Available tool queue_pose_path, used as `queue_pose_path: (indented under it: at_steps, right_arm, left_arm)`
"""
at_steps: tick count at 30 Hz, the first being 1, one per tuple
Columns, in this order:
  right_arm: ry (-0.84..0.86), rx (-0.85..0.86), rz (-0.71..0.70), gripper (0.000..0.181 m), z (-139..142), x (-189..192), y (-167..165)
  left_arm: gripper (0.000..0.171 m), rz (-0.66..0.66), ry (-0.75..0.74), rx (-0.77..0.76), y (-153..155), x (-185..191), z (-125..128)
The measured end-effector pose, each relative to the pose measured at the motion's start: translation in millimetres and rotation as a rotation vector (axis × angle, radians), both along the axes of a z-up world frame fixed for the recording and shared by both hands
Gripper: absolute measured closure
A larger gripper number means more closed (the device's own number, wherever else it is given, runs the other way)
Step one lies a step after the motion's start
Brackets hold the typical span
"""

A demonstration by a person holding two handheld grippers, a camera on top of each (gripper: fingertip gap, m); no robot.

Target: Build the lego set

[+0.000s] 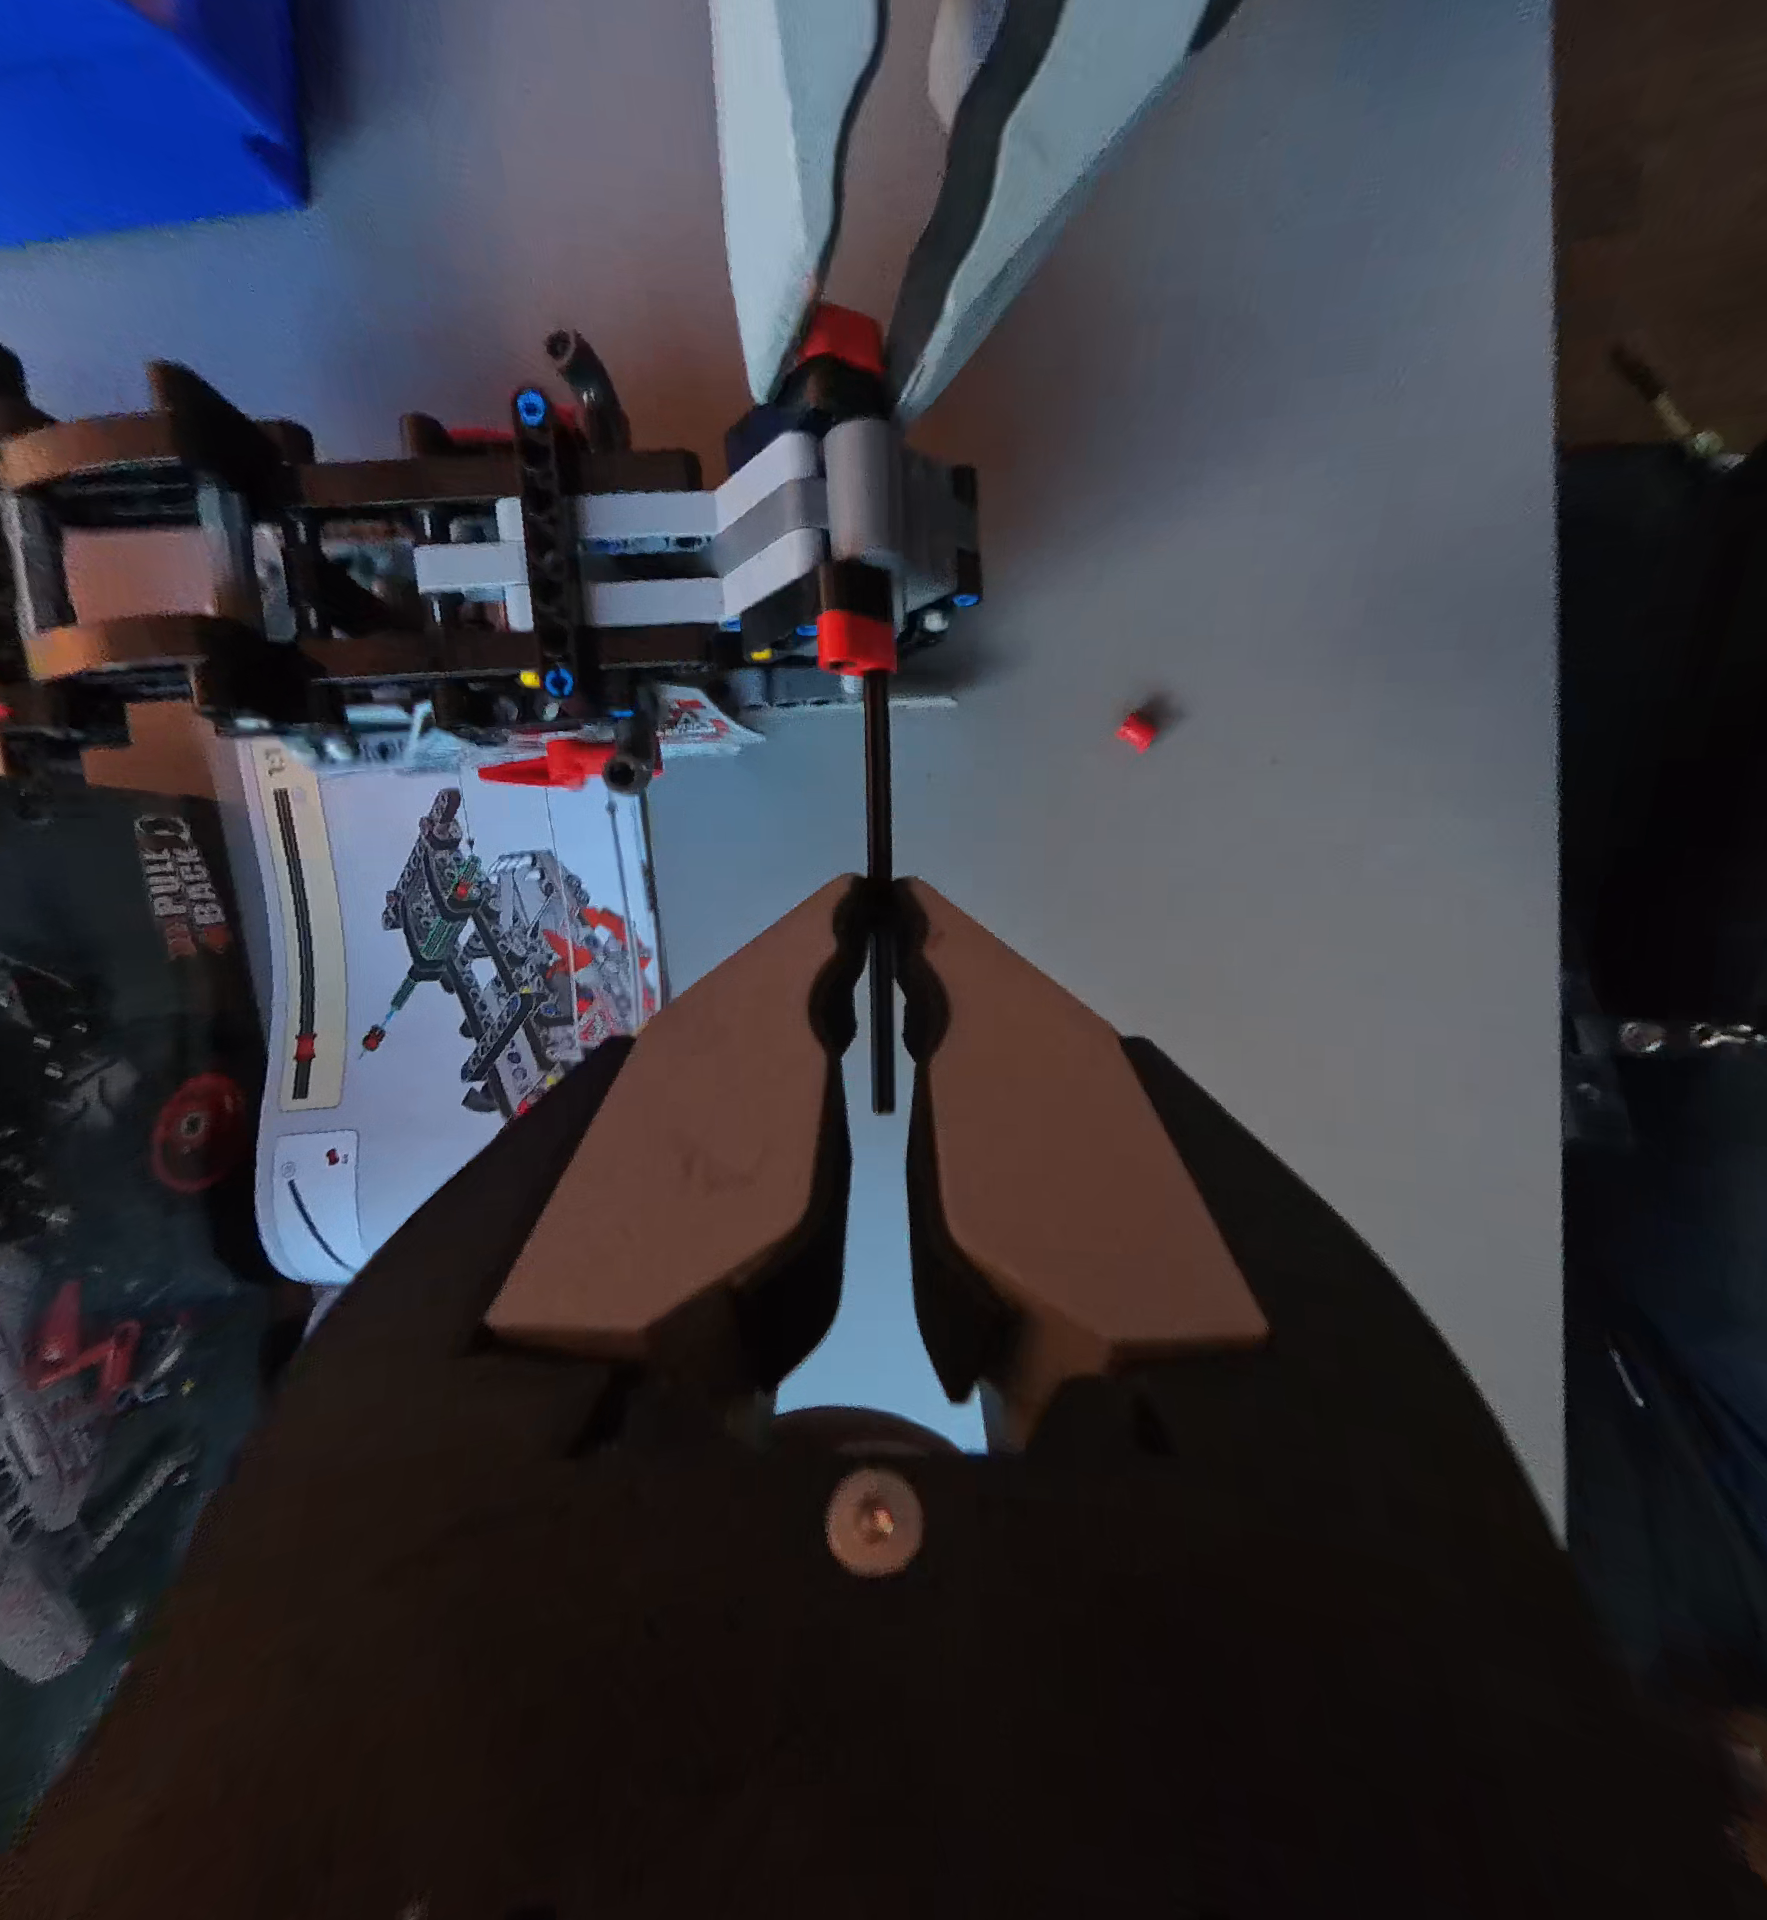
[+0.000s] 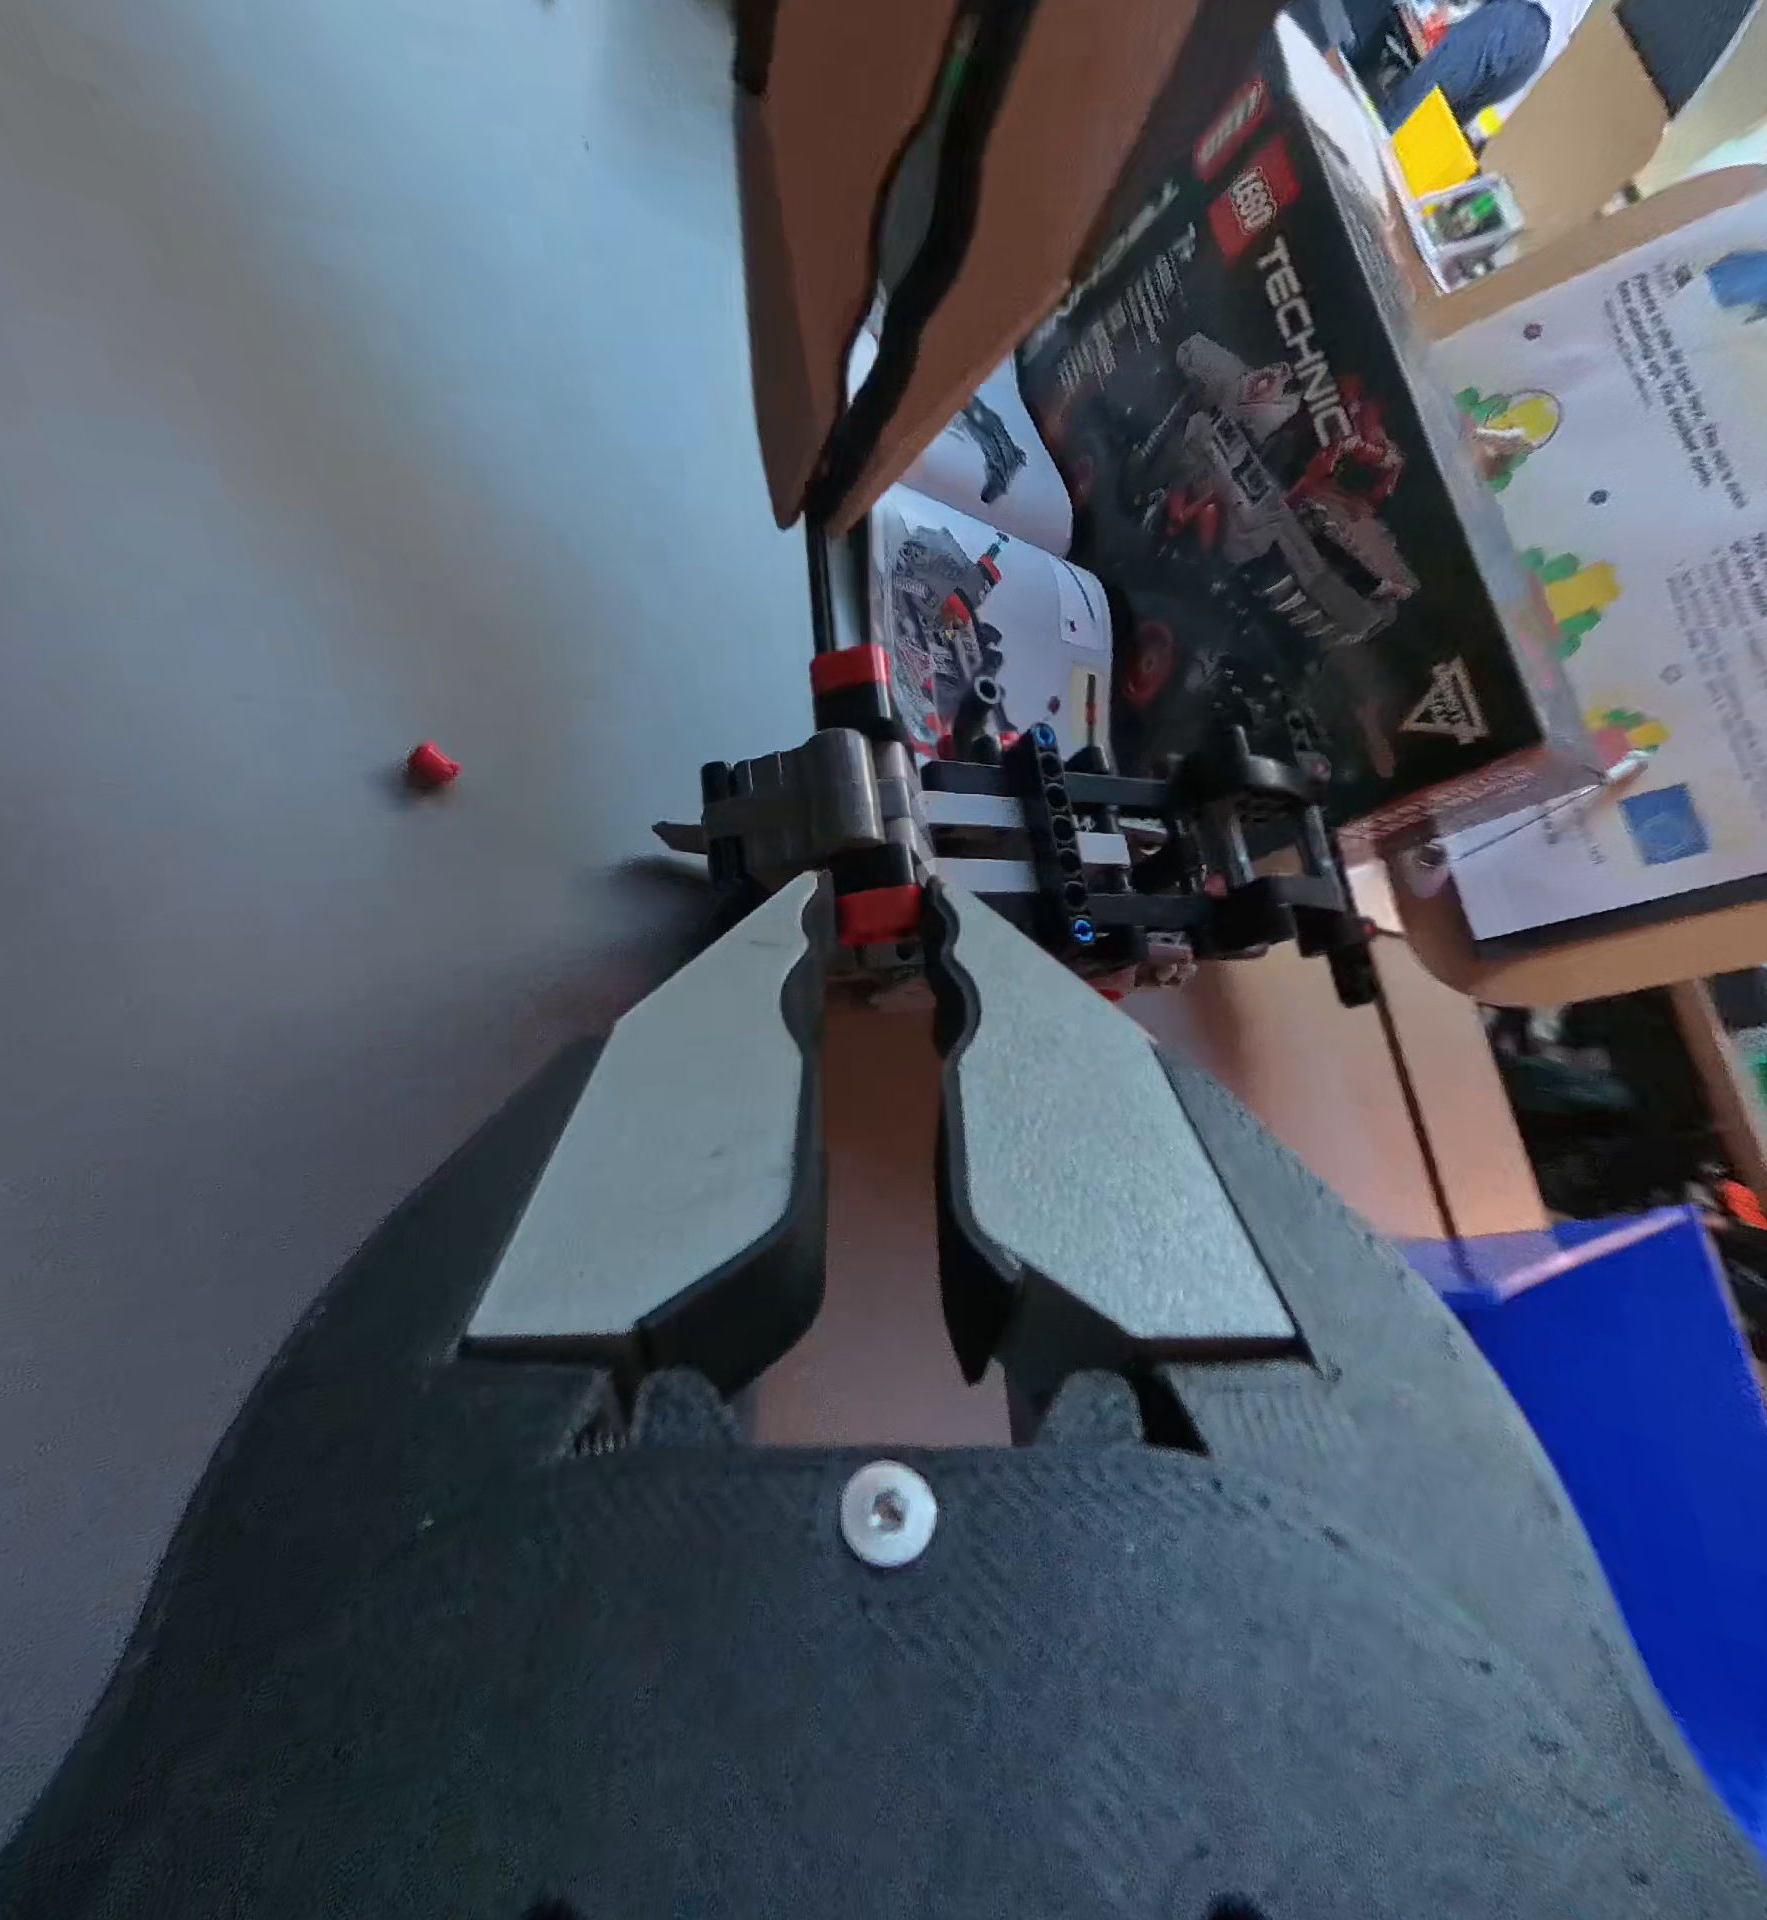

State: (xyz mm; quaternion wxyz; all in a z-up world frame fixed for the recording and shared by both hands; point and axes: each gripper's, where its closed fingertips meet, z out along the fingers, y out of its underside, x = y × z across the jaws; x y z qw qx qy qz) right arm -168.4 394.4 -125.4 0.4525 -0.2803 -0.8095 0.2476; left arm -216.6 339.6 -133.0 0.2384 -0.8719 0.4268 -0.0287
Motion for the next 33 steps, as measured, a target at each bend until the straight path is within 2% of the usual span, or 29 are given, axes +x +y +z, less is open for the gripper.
queue_pose_path:
  at_steps: [2,3,5,6,7,9,10,13,16,19,24,28,31,33]
  right_arm:
    - [-0.003,0.042,-0.027,0.169,-1.6,-1.1,2.3]
    - [-0.002,0.057,-0.023,0.169,-2.5,1.3,3.0]
    - [0.02,0.02,0.024,0.169,-1.4,7.2,-1.4]
    - [0.045,-0.008,0.035,0.17,1.5,7.1,-3.2]
    - [0.049,0.001,0.026,0.169,0.2,5.8,-1.5]
    - [0.053,0.042,-0.005,0.169,-1.5,1.6,2.4]
    - [0.043,0.033,0.001,0.168,-2.2,1.7,0.5]
    - [0.056,-0.109,0.072,0.168,3.5,2.2,-12.2]
    - [0.018,-0.24,0.134,0.166,1.8,4.0,-19.2]
    - [0.027,-0.205,0.106,0.167,1.9,3.5,-14.6]
    - [0.037,-0.25,0.048,0.16,1.9,11.5,-5.9]
    - [0.027,-0.232,0.05,0.17,-4.6,14.0,-7.0]
    - [0.023,-0.231,0.032,0.155,-4.5,11.9,-5.5]
    - [0.029,-0.245,0.028,0.156,-2.3,11.7,-4.7]
  left_arm:
    - [0.171,0.02,-0.041,-0.045,2.0,-1.6,-0.3]
    - [0.171,0.046,-0.172,-0.113,-1.3,5.6,2.5]
    - [0.17,0.085,-0.651,-0.293,-8.5,32.0,30.8]
    - [0.171,0.097,-0.781,-0.355,-8.4,32.5,39.2]
    - [0.171,0.099,-0.764,-0.354,-7.8,28.9,34.8]
    - [0.171,0.117,-0.564,-0.278,-2.7,18.3,14.5]
    - [0.171,0.131,-0.513,-0.268,-0.7,14.6,8.4]
    - [0.171,0.141,-0.567,-0.236,4.3,19.8,12.7]
    - [0.171,0.003,-0.3,-0.064,2.3,27.5,9.9]
    - [0.171,-0.025,-0.187,0.0,8.1,34.5,14.4]
    - [0.171,-0.046,-0.179,0.003,10.5,34.5,10.3]
    - [0.169,-0.017,-0.195,0.011,8.8,31.8,4.4]
    - [0.156,0.023,-0.198,0.017,5.8,25.5,6.3]
    - [0.151,0.052,-0.185,0.026,0.7,16.6,9.2]
